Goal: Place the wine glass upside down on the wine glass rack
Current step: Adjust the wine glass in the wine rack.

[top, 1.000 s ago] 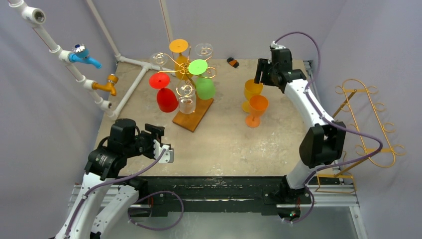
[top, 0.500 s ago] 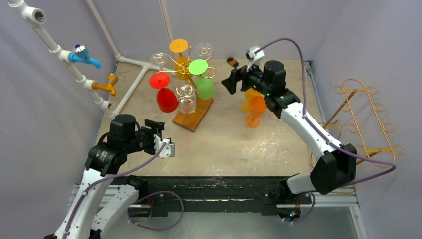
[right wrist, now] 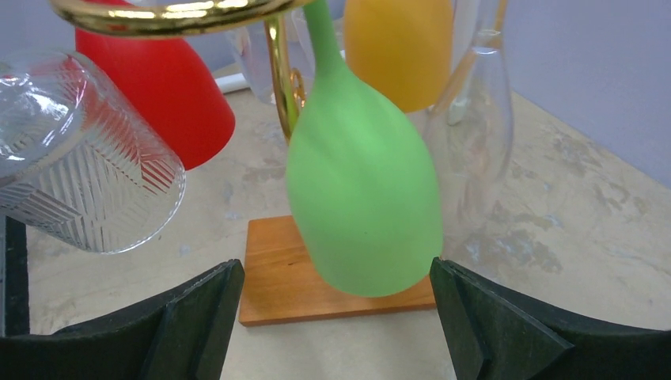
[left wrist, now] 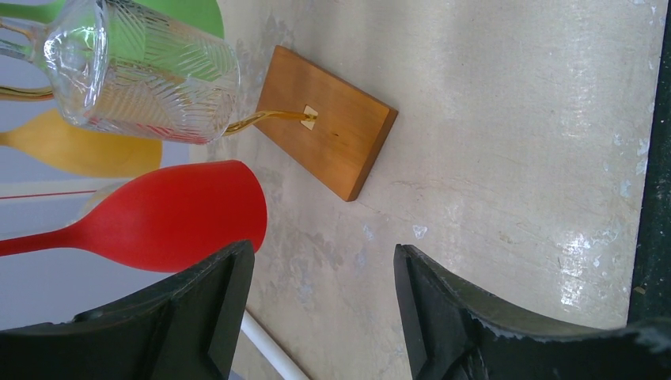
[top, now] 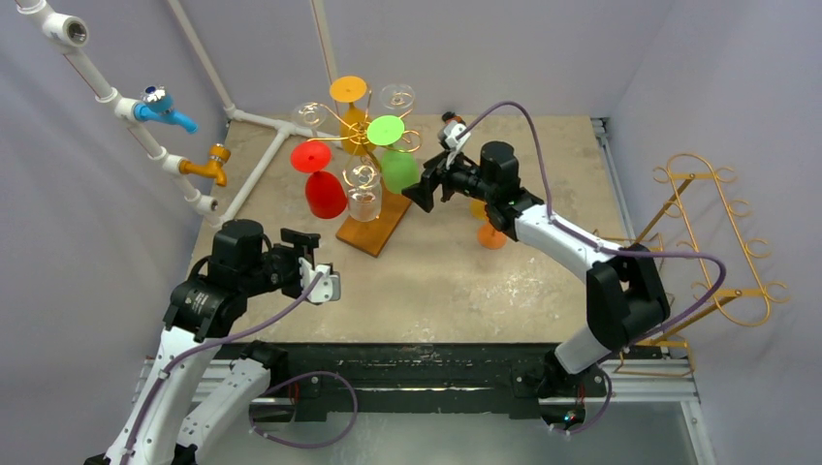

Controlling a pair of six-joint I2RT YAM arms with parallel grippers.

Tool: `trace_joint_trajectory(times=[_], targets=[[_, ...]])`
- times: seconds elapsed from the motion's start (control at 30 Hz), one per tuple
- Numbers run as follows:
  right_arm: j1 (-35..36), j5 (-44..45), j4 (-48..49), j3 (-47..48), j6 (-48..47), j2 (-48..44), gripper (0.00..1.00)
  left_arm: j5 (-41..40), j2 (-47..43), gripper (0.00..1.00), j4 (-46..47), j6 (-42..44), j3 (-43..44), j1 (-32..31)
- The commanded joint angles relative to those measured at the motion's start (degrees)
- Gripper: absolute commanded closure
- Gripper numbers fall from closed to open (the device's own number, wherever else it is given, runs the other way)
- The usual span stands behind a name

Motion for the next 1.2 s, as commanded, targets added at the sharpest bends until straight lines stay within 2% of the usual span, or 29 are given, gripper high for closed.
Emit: trace_joint_trajectory(times=[0.0, 0.73, 0.97, 1.17], targets=[[1.73, -0.1, 4.94, 3.81, -3.37, 2.08, 0.01, -0.14, 0.39, 0.3, 1.33, -0.71, 2.5, 0.09], [4.23, 7.24, 16.64, 4.92, -4.12, 10.53, 0.01, -0.2, 1.16, 0.3, 0.59, -0.31, 3.68, 0.09], [5.82, 8.07, 17.03, 6.38, -3.95, 12.14, 0.01, -0.32, 1.07, 0.3, 0.07, 0.38, 3.95, 0.09], [5.87, 9.15, 16.61, 4.98, -3.94, 10.52, 0.08, -0.42, 0.66, 0.3, 0.3, 0.66, 3.7, 0.09]])
